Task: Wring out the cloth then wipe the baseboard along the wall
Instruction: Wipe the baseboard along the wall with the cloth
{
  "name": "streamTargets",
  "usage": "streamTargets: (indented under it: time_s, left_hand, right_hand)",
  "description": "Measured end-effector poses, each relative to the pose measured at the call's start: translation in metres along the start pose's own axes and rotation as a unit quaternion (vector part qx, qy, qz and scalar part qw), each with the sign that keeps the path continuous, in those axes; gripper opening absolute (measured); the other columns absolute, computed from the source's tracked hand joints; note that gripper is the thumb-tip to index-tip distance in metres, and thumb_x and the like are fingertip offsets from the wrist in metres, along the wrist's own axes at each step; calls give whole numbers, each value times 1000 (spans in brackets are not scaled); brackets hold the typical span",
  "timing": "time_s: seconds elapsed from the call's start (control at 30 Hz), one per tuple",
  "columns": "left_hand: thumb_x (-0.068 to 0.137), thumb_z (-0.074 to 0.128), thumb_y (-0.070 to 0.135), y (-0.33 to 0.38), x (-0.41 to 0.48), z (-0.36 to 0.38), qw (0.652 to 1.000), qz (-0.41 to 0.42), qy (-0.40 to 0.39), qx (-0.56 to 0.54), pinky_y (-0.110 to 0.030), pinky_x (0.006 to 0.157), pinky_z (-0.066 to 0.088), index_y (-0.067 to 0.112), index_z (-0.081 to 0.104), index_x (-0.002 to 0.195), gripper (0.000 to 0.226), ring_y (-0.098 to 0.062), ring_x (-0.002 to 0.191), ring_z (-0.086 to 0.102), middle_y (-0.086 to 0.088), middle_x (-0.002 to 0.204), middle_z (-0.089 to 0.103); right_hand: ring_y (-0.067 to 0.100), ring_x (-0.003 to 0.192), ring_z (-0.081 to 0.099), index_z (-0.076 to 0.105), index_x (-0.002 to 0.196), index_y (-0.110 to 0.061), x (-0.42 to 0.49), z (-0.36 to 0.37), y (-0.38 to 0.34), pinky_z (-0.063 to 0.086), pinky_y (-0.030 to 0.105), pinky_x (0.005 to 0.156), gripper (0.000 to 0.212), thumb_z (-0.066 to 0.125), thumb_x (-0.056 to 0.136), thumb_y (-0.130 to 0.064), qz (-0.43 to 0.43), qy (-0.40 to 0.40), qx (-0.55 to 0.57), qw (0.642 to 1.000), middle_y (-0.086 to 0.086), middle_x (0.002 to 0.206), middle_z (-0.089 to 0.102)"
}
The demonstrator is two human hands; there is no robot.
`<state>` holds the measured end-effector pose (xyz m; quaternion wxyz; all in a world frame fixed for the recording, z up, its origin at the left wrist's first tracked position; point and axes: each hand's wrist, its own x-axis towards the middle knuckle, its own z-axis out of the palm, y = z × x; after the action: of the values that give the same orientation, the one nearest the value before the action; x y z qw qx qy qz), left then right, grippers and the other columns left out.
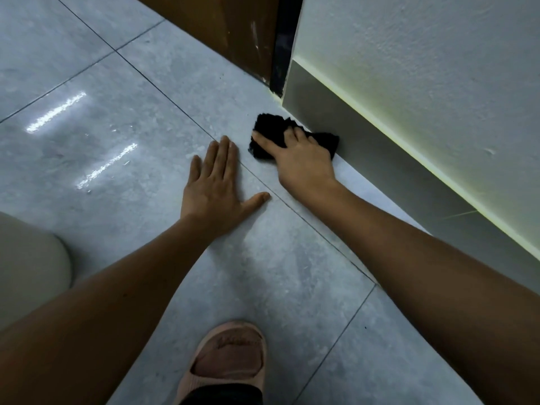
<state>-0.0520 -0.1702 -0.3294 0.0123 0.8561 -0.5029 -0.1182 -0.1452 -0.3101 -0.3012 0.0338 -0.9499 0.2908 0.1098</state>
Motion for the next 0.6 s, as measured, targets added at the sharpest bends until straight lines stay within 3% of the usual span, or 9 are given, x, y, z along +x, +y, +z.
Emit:
streamTargets:
  time_s: [0.1, 0.23, 0.3, 0.4, 0.6]
  left_hand:
    - [78, 16, 80, 0, -1, 2, 1000, -3, 5, -5, -42, 118, -4, 10, -12, 149, 104, -20, 145, -15, -7, 158, -15]
    - [83, 11, 73, 2, -2, 6, 999, 33, 16, -19, -40, 117, -9, 12, -11, 150, 92, -20, 144, -16, -4, 159, -14]
    - [85, 7, 65, 7, -4, 8, 998, 59, 19, -19, -39, 117, -9, 13, -9, 150, 85, -19, 144, -16, -5, 159, -12]
    - [86, 3, 55, 20, -7, 9, 998, 45, 23, -46, -39, 117, -9, 12, -8, 150, 78, -19, 144, -16, -6, 159, -10]
    - [89, 7, 53, 34, -10, 14, 996, 62, 27, -53, -38, 116, -8, 12, -3, 150, 75, -19, 145, -12, -7, 159, -6]
  right_hand:
    - [36, 137, 32, 23, 148, -41, -46, 21, 17, 31, 42, 108, 67, 31, 90, -9, 10, 53, 4, 999, 25, 146, 37]
    - [38, 128, 47, 37, 144, -38, -99, 40, 32, 38, 45, 104, 70, 49, 83, -4, 38, 67, -4, 997, 26, 135, 51]
    - [38, 130, 44, 32, 145, -41, -96, 29, 33, 36, 44, 105, 70, 44, 87, -5, 30, 59, -14, 998, 27, 137, 47]
    - [35, 142, 21, 9, 149, -45, -68, 17, 29, 22, 42, 113, 70, 32, 94, -8, 56, -4, 0, 998, 26, 152, 24]
    - [35, 143, 19, 10, 149, -44, -74, 22, 26, 17, 43, 115, 70, 34, 93, -9, 73, 19, 13, 997, 24, 153, 22]
